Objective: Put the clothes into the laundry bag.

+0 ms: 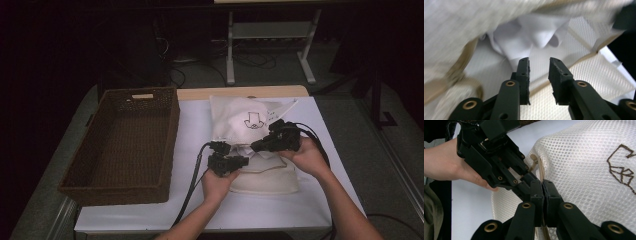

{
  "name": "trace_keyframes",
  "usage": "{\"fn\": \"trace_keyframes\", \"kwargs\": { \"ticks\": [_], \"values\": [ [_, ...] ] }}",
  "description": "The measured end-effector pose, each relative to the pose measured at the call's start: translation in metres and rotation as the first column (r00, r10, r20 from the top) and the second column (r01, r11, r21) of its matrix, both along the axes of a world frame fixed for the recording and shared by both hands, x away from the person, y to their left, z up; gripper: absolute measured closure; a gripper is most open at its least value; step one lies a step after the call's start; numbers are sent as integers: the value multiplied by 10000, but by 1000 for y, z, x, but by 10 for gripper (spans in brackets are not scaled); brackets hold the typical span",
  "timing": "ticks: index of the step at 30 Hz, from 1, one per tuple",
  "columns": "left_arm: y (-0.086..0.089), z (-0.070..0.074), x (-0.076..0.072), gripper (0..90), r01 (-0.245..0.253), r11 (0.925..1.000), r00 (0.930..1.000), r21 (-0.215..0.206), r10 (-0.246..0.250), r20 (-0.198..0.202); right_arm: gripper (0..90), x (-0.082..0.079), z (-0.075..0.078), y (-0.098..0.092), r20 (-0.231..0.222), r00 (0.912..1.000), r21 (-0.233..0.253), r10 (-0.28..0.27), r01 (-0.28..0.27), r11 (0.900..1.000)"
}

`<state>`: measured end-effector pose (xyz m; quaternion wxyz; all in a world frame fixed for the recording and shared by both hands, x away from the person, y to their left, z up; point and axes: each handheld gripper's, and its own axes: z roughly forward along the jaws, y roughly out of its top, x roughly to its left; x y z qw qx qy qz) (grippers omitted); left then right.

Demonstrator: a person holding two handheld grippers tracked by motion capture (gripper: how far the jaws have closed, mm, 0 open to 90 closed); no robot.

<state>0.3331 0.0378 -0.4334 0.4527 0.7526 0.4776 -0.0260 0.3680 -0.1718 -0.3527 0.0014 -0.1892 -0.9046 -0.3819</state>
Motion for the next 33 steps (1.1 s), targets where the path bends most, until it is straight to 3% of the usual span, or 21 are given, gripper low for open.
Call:
{"fn": "trace_keyframes", "kwargs": {
  "ticks": [3, 5, 7, 8, 11, 13, 18, 23, 28, 33],
  "values": [
    [-4, 1, 6, 789, -351, 9991, 9992, -238, 356, 196, 863, -1, 0, 1, 21, 10000, -13, 11, -11, 10000],
    [-7, -1, 11, 844, -447, 9986, 9989, -294, 450, 90, 863, 0, 1, 0, 22, 10000, 44, -2, 2, 10000],
    [-10, -1, 20, 861, -576, 9981, 9981, -240, 581, 213, 863, 1, 1, -2, 5, 10000, 83, -43, 43, 10000],
    [-13, -3, 31, 867, -806, 9962, 9966, -332, 811, 136, 864, 2, 1, -2, 3, 9999, 71, -129, 129, 9999],
    [-15, -2, 42, 867, -1191, 9919, 9924, -440, 1203, 268, 865, 4, 0, -2, -50, 9997, 111, -254, 254, 9996],
    [-16, -2, 45, 861, -1254, 9911, 9919, -441, 1261, 153, 865, 6, -1, -2, -91, 9992, 152, -390, 392, 9991],
    [-7, 0, 32, 753, -872, 9960, 9959, 192, 867, 255, 864, 8, -3, 1, -155, 9995, 239, -276, 279, 9993],
    [7, 2, 17, 728, -557, 9983, 9984, 189, 555, 106, 863, 5, -2, 2, -123, 9997, 101, -225, 227, 9997],
    [21, 10, 0, 705, 128, 9991, 9998, 411, -133, 126, 857, 4, -7, 4, -136, 9999, -129, -89, 87, 9999],
    [34, 15, -8, 687, 295, 9981, 9995, 549, -302, 118, 854, 4, -13, 3, -251, 9996, -266, -101, 94, 9996]
  ]
}}
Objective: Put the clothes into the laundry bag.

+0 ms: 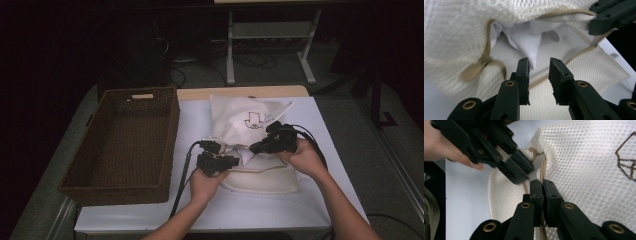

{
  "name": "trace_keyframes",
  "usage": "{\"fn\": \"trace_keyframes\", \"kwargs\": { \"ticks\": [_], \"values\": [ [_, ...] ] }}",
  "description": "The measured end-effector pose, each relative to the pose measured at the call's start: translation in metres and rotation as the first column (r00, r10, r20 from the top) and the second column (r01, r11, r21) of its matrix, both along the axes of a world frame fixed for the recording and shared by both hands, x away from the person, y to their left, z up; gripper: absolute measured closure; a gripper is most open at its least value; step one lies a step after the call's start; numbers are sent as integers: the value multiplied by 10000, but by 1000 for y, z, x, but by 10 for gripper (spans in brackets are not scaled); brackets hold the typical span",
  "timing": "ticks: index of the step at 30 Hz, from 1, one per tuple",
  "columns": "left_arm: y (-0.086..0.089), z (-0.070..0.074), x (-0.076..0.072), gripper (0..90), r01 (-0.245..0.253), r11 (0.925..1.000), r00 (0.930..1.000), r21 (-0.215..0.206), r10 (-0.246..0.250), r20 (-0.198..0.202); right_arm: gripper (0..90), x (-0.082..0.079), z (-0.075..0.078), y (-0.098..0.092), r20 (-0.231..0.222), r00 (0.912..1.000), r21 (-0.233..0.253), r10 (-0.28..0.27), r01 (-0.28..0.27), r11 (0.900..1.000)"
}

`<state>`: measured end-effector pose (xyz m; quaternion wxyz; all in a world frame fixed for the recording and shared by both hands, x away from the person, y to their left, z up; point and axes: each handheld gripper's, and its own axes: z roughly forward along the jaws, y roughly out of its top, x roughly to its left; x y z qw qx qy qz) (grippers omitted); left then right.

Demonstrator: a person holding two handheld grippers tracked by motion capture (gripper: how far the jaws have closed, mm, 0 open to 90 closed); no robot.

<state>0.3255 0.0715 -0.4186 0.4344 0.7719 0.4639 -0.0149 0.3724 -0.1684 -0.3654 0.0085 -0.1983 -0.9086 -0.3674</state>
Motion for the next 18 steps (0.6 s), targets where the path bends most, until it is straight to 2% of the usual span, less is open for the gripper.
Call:
{"fn": "trace_keyframes", "kwargs": {
  "ticks": [5, 9, 13, 18],
  "values": [
    [18, 4, 0, 663, -133, 9997, 9998, 190, 136, -141, 851, 0, -5, 0, -106, 9999, -31, -24, 23, 10000],
    [20, 4, 1, 652, -252, 9995, 9996, 203, 255, -152, 851, 1, -7, 1, -124, 9999, -99, -6, 5, 10000],
    [20, 6, -2, 629, -64, 9991, 10000, 409, 66, -36, 851, 2, -8, -1, -147, 9999, -140, -15, 13, 9999],
    [31, 11, -2, 623, -103, 9987, 9999, 495, 105, -45, 851, 2, -11, -4, -227, 9997, -197, 11, -16, 9998]
  ]
}}
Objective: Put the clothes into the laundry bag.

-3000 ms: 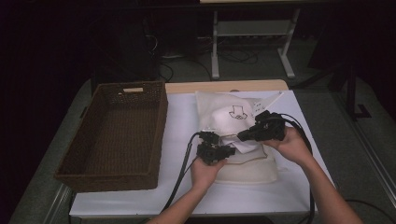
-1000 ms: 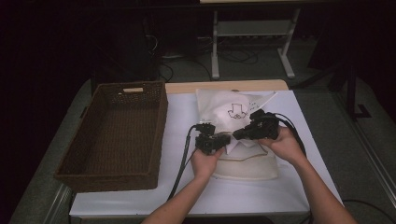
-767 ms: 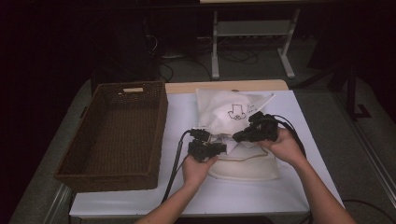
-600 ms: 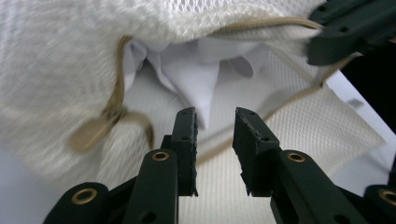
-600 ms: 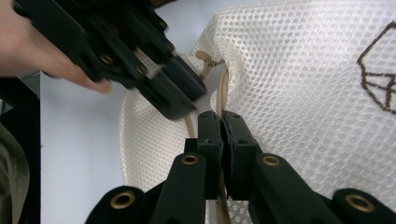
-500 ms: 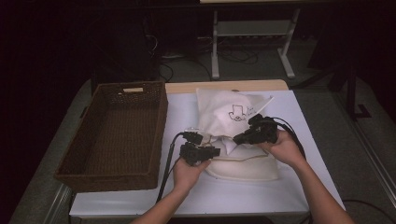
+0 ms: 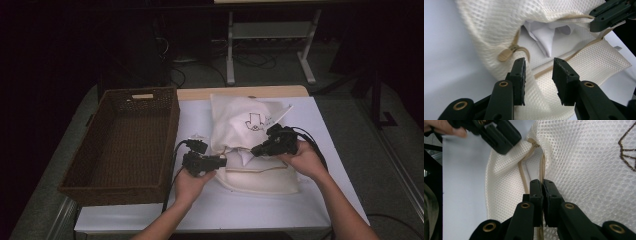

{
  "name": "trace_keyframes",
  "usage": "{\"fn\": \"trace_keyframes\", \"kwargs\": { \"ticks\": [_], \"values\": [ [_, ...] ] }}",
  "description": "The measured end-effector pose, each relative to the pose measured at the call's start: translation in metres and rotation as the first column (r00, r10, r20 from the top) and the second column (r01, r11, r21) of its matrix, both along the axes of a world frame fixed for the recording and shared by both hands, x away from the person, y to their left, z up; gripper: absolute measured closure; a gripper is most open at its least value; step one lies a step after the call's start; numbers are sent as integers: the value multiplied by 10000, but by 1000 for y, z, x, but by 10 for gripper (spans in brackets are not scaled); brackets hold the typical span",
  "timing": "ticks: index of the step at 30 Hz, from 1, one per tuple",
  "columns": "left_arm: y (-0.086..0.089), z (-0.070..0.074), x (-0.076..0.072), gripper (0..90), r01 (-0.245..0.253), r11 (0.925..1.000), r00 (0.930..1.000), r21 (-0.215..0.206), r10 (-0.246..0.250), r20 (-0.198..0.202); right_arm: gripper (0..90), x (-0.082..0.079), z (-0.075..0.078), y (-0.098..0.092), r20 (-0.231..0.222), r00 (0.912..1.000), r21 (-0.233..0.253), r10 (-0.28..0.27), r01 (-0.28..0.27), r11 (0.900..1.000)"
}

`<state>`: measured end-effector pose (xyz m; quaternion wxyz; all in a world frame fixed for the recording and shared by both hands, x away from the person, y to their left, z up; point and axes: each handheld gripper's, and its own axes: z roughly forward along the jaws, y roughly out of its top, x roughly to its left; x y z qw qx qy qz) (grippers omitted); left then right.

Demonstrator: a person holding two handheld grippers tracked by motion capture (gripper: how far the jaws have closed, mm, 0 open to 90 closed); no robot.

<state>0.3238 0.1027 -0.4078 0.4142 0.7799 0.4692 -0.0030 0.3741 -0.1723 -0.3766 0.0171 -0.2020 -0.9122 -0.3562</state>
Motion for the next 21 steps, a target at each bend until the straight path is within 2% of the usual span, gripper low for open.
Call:
{"fn": "trace_keyframes", "kwargs": {
  "ticks": [7, 10, 11, 12, 15, 19, 21],
  "values": [
    [15, 4, -5, 563, -317, 9984, 9994, 462, 312, 118, 853, 0, -2, -6, -55, 9999, 53, -96, 97, 9999],
    [16, 1, -6, 562, -269, 9976, 9996, 633, 274, -85, 852, -1, -2, -6, -53, 10000, 69, -74, 74, 9999],
    [17, -1, -6, 630, -174, 9978, 9996, 635, 187, -207, 853, -1, -1, -6, -35, 10000, 84, -34, 35, 10000],
    [17, -3, -6, 630, -18, 9983, 9996, 585, 36, -296, 853, -1, -1, -6, -35, 10000, 84, -34, 35, 10000],
    [16, -6, -9, 765, 429, 9980, 9981, 458, -408, -455, 852, -1, -2, -6, -59, 10000, 72, -50, 51, 10000],
    [17, -4, -14, 844, 867, 9959, 9946, 256, -850, -598, 851, 0, -1, -8, -68, 10000, 66, -58, 59, 10000],
    [18, -3, -16, 851, 948, 9951, 9937, 267, -930, -633, 850, 0, -1, -9, -79, 9999, 63, -67, 67, 10000]
  ]
}}
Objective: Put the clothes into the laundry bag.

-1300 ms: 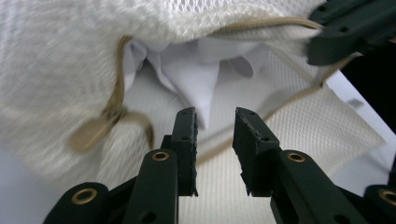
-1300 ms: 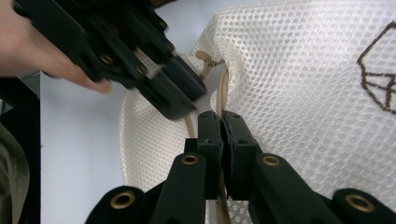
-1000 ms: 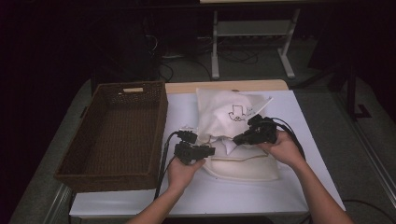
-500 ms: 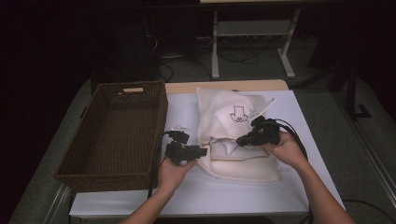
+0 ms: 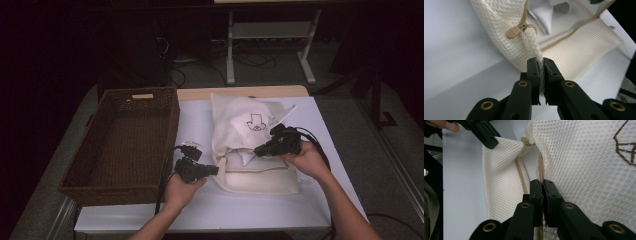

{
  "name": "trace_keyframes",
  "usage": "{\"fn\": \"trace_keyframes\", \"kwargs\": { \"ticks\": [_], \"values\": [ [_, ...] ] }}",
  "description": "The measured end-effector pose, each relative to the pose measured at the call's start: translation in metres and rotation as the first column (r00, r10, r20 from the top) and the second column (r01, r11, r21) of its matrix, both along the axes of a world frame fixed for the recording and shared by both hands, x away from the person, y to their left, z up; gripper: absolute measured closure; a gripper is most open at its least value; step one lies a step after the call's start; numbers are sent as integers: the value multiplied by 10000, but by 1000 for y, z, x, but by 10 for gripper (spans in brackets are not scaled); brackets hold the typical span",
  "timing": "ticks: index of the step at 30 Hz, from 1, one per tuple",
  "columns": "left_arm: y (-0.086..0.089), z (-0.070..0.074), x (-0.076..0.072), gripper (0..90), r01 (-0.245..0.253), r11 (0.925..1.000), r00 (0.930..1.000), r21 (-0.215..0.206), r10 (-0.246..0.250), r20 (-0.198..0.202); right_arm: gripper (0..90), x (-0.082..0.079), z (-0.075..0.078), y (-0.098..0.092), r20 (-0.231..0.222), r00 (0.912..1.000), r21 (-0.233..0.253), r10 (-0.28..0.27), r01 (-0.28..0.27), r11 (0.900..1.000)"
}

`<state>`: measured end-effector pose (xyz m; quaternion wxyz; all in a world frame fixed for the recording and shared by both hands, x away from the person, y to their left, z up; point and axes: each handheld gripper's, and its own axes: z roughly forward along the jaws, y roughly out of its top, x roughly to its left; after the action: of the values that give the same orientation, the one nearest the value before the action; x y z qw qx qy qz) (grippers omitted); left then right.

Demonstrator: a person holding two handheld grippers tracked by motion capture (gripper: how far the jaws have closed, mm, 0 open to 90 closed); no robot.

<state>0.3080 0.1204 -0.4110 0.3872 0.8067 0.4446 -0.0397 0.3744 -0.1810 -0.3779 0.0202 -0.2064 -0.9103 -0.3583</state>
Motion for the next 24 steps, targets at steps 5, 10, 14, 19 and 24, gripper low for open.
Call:
{"fn": "trace_keyframes", "kwargs": {
  "ticks": [5, 10, 14, 19, 24],
  "values": [
    [3, -1, -10, 855, 63, 9998, 10000, -184, -65, -62, 844, -1, 0, 1, -41, 10000, 35, 78, -78, 10000],
    [13, -1, -23, 859, 12, 9998, 10000, -207, -12, 25, 840, -3, 1, 2, -33, 9999, 17, 156, -156, 9999],
    [24, 0, -36, 863, -105, 9999, 9997, -116, 107, 200, 841, -3, -1, 4, -68, 9997, 4, 241, -241, 9997],
    [29, 1, -42, 813, -105, 9999, 9995, -57, 107, 296, 840, -4, -5, 11, -129, 9989, -111, 453, -454, 9989],
    [26, 14, -50, 744, 91, 10000, 9968, 0, -91, 791, 839, -4, -8, 14, -182, 9985, -141, 519, -521, 9985]
  ]
}}
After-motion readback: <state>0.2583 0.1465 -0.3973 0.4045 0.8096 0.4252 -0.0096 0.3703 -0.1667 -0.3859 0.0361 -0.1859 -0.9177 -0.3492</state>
